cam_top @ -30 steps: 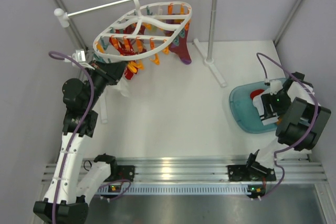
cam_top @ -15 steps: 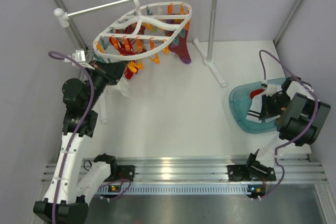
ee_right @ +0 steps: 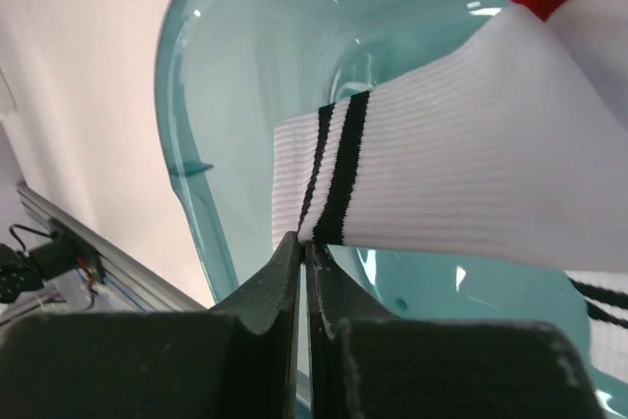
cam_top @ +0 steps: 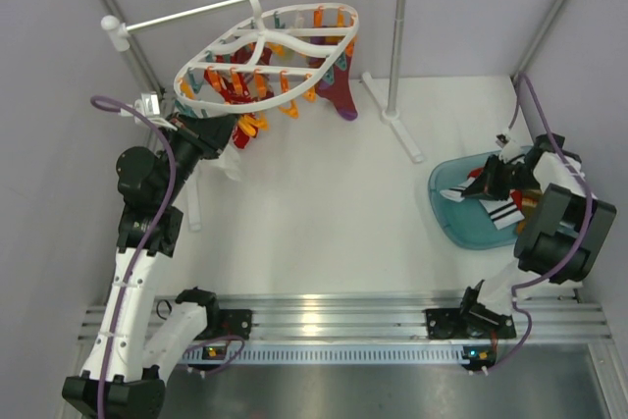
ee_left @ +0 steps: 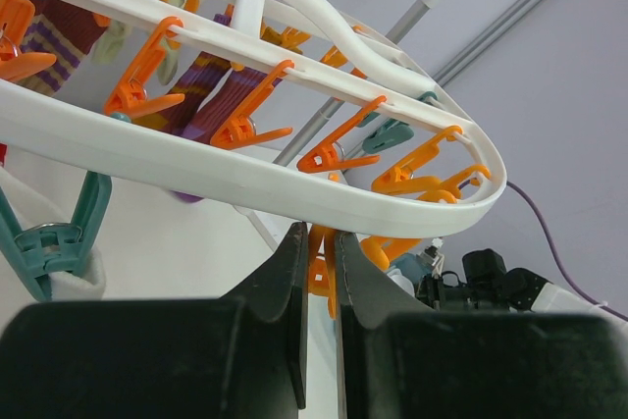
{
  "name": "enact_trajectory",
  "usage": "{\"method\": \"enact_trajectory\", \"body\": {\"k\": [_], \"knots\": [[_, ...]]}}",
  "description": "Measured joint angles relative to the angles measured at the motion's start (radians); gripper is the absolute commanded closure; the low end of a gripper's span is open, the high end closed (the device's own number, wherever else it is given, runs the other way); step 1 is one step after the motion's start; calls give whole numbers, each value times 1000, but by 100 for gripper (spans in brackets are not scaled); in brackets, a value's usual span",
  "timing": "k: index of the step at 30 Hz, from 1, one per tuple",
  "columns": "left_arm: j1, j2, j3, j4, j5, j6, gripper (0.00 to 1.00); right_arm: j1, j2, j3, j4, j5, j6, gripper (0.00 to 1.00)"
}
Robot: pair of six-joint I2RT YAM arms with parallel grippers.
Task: Clip the socks to the hanger
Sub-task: Pick up the sock from the bin.
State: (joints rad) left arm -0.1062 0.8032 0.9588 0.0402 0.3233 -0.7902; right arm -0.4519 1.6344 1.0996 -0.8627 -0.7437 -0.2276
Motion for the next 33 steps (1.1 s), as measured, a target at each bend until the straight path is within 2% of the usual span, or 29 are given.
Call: {"method": "enact_trajectory", "body": {"k": [4,5,8,10,13,16,21,24,29,33], "knots": [[0,5,0,1,0,0,100,42,-24,-25,84,-14,97,100],[0,5,0,2,0,0,100,58,-32,-34,106,-13,111,96],[0,8,0,1,0,0,100,87,-53,-62,135,7,116,71],[0,8,0,1,0,1,100,96,-63,-78,123,32,68,61],[0,8,0,1,0,5,100,93,-64,-76,51,87,-61,47],[0,8,0,1,0,6,100,76,-64,-27,-63,134,-242,27],[0,8,0,1,0,6,100,47,-70,146,-203,143,-593,26],[0,9,0,1,1,6,100,43,-91,192,-256,102,-868,25],[0,9,0,0,1,7,100,43,-121,115,-325,60,-1379,21],[0,9,0,-2,1,8,100,56,-96,29,-343,78,-1592,23]]}}
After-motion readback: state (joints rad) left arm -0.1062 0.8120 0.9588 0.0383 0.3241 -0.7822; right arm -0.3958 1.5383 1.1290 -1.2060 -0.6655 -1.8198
